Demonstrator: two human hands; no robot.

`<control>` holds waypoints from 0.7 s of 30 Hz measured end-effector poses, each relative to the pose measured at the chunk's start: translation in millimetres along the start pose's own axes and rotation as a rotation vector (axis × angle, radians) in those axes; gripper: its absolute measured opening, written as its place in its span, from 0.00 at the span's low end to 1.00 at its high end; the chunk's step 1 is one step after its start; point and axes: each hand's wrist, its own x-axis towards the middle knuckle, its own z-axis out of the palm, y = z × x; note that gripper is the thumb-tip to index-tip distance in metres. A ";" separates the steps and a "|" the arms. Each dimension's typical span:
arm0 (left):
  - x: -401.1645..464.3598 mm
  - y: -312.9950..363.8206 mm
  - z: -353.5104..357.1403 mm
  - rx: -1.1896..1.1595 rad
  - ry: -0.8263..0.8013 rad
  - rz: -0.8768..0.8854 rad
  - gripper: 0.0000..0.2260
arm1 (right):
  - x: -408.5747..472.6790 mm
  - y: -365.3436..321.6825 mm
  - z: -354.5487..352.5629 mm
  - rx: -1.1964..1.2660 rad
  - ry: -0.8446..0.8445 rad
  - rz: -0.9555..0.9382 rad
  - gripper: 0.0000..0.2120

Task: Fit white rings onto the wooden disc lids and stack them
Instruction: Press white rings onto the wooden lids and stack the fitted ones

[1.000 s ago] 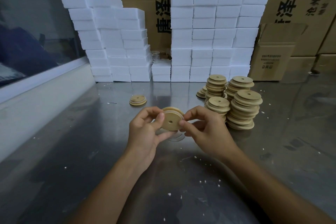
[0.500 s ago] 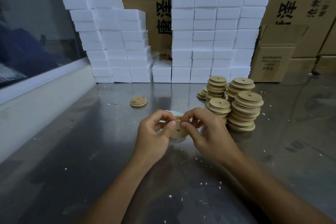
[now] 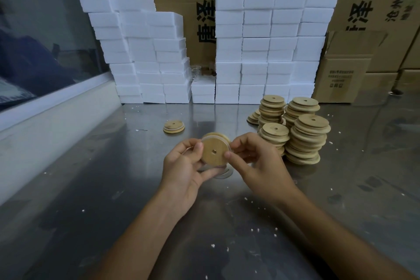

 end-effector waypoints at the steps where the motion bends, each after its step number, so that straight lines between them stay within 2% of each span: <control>1: -0.1 -0.9 -0.6 0.063 0.003 0.043 0.03 | 0.2 -0.3 0.3 0.019 0.011 0.013 0.07; 4: -0.8 -5.0 -3.4 0.358 -0.011 0.242 0.04 | 2.4 -1.9 -2.5 0.047 0.067 0.021 0.05; 6: -1.1 -7.8 -3.9 0.480 -0.047 0.312 0.05 | 4.2 -2.8 -6.8 0.034 0.091 0.003 0.05; 13: 1.5 -10.5 -4.7 0.625 -0.052 0.392 0.08 | 4.2 -3.1 -10.1 -0.045 0.083 -0.047 0.04; 17: 5.3 -8.1 -6.0 0.560 -0.009 0.321 0.09 | 1.6 -1.3 -6.7 -0.059 0.110 -0.014 0.03; 21: 12.5 0.5 -13.8 0.370 0.171 0.261 0.06 | -0.7 -0.1 -5.1 -0.145 0.111 -0.008 0.03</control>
